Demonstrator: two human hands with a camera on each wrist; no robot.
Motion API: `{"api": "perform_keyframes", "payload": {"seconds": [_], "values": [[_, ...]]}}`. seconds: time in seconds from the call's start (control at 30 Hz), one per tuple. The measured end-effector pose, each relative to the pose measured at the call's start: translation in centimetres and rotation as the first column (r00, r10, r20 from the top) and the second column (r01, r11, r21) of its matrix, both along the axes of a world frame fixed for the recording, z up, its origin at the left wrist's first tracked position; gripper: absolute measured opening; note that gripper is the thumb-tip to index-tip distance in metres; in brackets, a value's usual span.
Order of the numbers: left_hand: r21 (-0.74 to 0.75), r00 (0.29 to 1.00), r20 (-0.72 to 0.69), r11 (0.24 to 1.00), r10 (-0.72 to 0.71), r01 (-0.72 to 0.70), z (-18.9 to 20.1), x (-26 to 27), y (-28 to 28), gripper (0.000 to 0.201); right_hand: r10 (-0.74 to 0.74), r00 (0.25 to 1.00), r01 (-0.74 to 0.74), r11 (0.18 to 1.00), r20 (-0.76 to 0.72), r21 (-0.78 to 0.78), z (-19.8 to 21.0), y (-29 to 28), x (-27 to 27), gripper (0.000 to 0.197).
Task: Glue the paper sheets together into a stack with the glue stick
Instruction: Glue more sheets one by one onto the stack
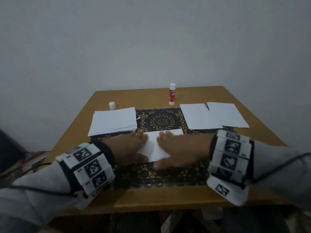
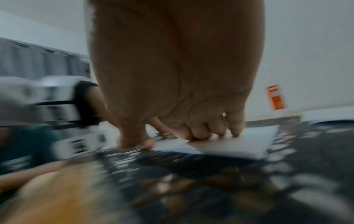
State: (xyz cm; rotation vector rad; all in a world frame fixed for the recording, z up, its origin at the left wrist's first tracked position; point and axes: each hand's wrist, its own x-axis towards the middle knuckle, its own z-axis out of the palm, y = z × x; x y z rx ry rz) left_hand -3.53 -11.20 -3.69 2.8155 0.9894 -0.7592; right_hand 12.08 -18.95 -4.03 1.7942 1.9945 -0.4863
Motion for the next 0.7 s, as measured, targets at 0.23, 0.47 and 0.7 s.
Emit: {"api": "perform_keyframes", "payload": {"seconds": [0.23,0.47,0.7], "values": [[0.0,1.0,-0.003,1.0,0.005,-0.005,0.2,0.1,-0.1,0.078,-0.061,0.998,0.06,0.997,0.006,0.045,0.1,0.4,0.4,0.097],[0.001,1.0,0.0,1.0,0.001,-0.001,0.0,-0.2,0.2,0.08,0.067,0.998,-0.067,0.995,0.006,-0.067,0.1,-3.4,-0.3,0.098],[-0.034,0.999,-0.045,0.999,0.005,-0.007,0.0,-0.1,-1.4,0.078,-0.07,0.996,0.072,0.996,0.047,-0.055,0.1,-2.6,2.8,0.093]]}}
